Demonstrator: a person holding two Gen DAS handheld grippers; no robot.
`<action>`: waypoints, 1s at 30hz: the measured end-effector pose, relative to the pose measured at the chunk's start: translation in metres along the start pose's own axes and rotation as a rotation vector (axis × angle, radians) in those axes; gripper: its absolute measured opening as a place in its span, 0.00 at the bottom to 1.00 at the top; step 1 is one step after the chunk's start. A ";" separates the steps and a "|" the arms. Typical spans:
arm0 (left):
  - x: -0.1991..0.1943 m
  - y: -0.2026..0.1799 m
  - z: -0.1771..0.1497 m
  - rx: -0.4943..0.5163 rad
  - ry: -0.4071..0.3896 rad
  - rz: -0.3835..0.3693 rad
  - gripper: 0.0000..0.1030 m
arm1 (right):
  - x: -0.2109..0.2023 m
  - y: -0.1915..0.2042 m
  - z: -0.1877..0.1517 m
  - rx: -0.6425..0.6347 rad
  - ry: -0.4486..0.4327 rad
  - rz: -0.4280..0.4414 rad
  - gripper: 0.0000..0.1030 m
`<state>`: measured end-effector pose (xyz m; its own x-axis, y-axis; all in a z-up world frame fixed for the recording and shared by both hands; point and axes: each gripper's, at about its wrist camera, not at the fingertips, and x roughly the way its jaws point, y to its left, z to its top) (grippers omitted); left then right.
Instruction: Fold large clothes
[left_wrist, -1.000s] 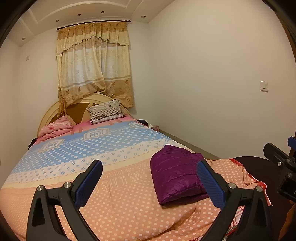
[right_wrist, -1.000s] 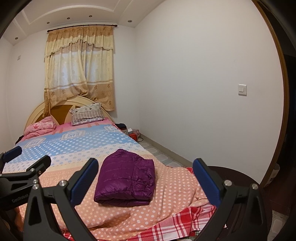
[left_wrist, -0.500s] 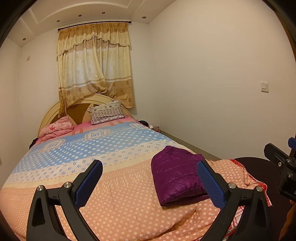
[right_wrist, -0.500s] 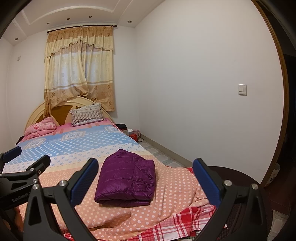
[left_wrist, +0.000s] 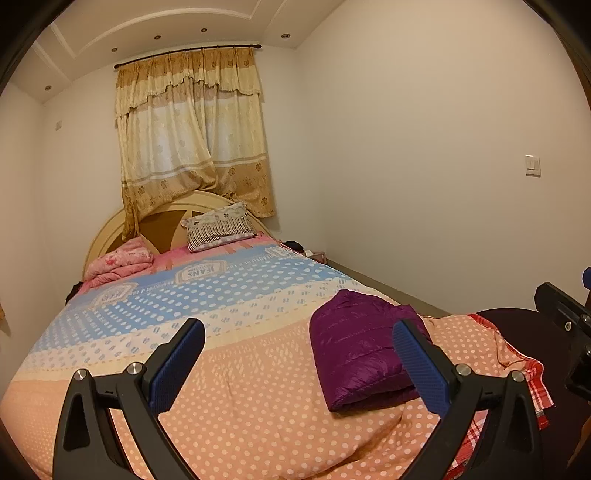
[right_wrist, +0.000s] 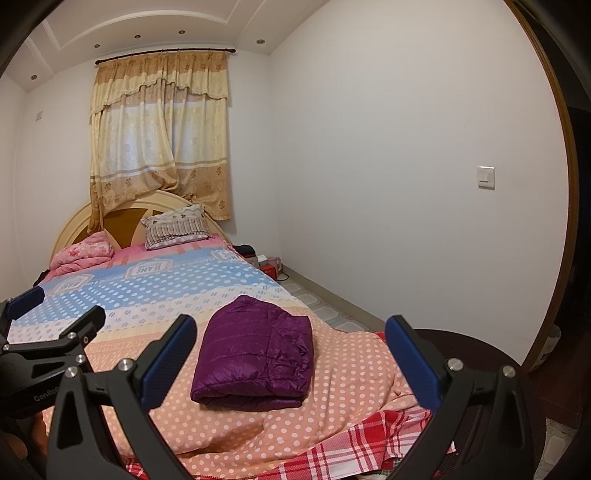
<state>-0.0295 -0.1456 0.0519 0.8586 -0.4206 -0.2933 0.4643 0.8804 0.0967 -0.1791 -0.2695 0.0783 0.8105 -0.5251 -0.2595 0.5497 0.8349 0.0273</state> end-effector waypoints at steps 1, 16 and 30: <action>0.001 0.001 0.000 -0.005 0.003 -0.004 0.99 | 0.000 0.000 0.000 0.001 0.000 0.001 1.00; 0.014 0.004 -0.003 -0.009 0.000 0.006 0.99 | 0.000 0.002 -0.003 0.006 0.010 -0.002 1.00; 0.021 0.012 -0.004 -0.061 0.039 -0.044 0.99 | 0.002 0.004 -0.006 0.008 0.017 -0.003 1.00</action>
<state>-0.0066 -0.1428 0.0435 0.8278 -0.4515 -0.3331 0.4863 0.8735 0.0246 -0.1761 -0.2661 0.0722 0.8051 -0.5250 -0.2759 0.5541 0.8317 0.0342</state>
